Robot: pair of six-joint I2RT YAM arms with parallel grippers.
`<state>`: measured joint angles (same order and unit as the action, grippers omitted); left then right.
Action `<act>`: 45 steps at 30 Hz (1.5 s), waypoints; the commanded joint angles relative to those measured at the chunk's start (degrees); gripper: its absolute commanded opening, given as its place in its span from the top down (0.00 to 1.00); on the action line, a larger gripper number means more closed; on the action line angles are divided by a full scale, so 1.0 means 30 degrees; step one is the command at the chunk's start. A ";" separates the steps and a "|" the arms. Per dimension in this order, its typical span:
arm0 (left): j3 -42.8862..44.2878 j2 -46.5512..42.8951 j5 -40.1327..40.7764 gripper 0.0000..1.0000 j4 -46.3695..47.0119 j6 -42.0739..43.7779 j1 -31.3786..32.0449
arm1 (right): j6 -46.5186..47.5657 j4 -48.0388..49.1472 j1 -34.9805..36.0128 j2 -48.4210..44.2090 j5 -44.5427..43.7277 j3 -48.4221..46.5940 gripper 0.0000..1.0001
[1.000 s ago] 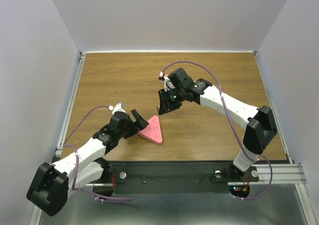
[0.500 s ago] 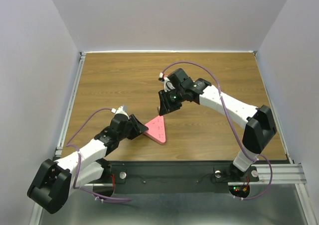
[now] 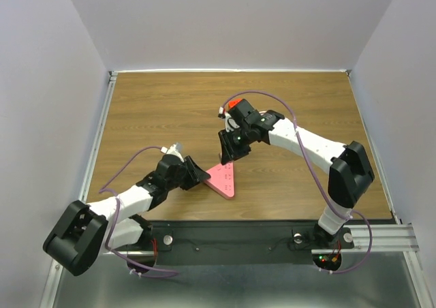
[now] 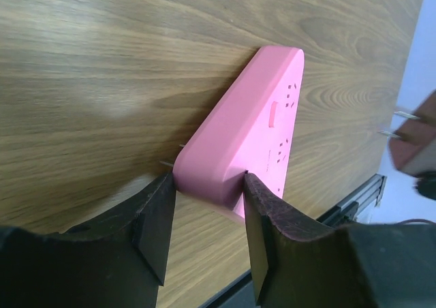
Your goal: Insert the plug
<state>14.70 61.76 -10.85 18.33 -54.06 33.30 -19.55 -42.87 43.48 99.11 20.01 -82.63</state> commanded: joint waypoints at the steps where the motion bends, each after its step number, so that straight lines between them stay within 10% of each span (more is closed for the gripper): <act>1: 0.0489 0.0975 0.0072 0.91 -0.0162 0.0531 0.0559 | -0.0513 -0.0240 -0.0051 0.0273 -0.0195 0.0560 0.99; 45: 0.0755 0.0801 0.0629 0.97 -0.0191 0.0912 0.1029 | -0.1715 -0.2877 -0.1165 0.3027 -0.0431 -0.1021 0.99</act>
<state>16.16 64.75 -10.28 20.34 -54.04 35.94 -24.08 -51.07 40.10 107.59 18.79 -83.22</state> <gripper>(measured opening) 0.505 0.383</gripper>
